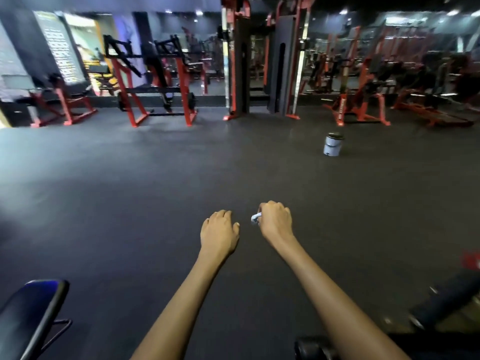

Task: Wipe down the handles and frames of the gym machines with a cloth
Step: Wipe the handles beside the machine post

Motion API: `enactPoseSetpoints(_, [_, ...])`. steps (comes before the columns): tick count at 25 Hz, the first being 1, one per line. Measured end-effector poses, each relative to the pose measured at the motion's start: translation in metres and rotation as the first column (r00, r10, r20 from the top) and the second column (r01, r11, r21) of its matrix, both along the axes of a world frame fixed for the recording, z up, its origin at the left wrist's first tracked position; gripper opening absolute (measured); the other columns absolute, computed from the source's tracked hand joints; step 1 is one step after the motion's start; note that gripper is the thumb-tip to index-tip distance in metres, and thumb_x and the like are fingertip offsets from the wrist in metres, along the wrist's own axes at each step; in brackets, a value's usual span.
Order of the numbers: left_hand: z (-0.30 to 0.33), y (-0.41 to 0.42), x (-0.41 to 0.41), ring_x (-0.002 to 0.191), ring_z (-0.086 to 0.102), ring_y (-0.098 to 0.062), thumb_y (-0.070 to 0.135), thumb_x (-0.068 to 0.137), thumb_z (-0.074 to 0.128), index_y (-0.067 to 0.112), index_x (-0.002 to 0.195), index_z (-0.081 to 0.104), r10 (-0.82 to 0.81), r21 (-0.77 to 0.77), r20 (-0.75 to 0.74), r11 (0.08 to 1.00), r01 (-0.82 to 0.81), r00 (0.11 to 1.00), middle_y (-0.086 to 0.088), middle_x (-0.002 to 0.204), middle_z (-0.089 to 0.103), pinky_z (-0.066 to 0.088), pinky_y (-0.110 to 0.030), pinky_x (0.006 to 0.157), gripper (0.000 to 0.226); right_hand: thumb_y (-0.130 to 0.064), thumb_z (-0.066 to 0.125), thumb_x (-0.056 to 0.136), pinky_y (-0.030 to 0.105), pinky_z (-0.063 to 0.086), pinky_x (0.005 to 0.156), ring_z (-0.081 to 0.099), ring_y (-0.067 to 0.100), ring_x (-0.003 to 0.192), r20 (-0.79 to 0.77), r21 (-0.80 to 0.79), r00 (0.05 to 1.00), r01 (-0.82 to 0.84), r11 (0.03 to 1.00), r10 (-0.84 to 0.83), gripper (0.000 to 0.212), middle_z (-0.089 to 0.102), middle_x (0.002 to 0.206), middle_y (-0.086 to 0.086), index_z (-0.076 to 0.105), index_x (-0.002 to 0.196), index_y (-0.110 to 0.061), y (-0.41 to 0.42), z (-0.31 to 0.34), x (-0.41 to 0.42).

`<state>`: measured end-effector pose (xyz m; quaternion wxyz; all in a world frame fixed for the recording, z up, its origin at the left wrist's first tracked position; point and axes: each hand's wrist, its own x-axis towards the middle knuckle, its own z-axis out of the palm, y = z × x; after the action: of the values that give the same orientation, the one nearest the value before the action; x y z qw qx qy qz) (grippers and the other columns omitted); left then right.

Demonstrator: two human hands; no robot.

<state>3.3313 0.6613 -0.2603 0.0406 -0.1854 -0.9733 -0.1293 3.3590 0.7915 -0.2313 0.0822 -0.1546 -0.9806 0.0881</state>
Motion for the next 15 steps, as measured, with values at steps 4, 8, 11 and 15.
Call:
enactPoseSetpoints(4, [0.014,0.003,-0.093,0.124,0.048,-0.021,0.033,0.1,0.041,0.012,0.132,0.05,0.17,-0.011,-0.028,0.985,-0.171,0.985,-0.004,0.136,0.052,0.037,-0.033,0.101,0.04,-0.02,0.054,0.091,0.033,0.037,0.091,0.05,0.028,0.113,-0.014,0.013,0.984,-0.178,0.984,0.178,0.021,0.059,0.117,0.008,0.064,0.108,-0.013,0.011,0.014,-0.109])
enactPoseSetpoints(8, [0.016,-0.015,-0.171,0.123,0.049,-0.021,0.032,0.099,0.041,0.013,0.133,0.05,0.305,-0.014,-0.026,0.952,-0.305,0.952,-0.004,0.135,0.053,0.036,-0.033,0.101,0.04,-0.021,0.052,0.091,0.033,0.037,0.091,0.05,0.028,0.112,-0.04,-0.01,0.949,-0.312,0.95,0.312,0.021,0.059,0.116,0.009,0.065,0.107,-0.013,-0.004,0.016,-0.21])
enactPoseSetpoints(11, [0.011,-0.045,-0.236,0.125,0.048,-0.021,0.032,0.1,0.041,0.013,0.135,0.049,0.41,-0.023,-0.036,0.911,-0.411,0.911,-0.004,0.137,0.052,0.036,-0.034,0.103,0.041,-0.02,0.052,0.091,0.034,0.037,0.09,0.051,0.029,0.111,-0.039,-0.015,0.908,-0.418,0.908,0.417,0.021,0.059,0.115,0.01,0.065,0.106,-0.012,-0.033,0.012,-0.292])
enactPoseSetpoints(15, [0.009,-0.1,-0.328,0.123,0.049,-0.022,0.032,0.1,0.041,0.012,0.133,0.051,0.521,-0.003,-0.068,0.853,-0.522,0.851,-0.004,0.134,0.053,0.037,-0.033,0.101,0.04,-0.019,0.052,0.091,0.035,0.038,0.088,0.052,0.031,0.109,-0.056,0.023,0.835,-0.547,0.837,0.547,0.02,0.06,0.112,0.011,0.064,0.103,-0.008,-0.092,0.013,-0.399])
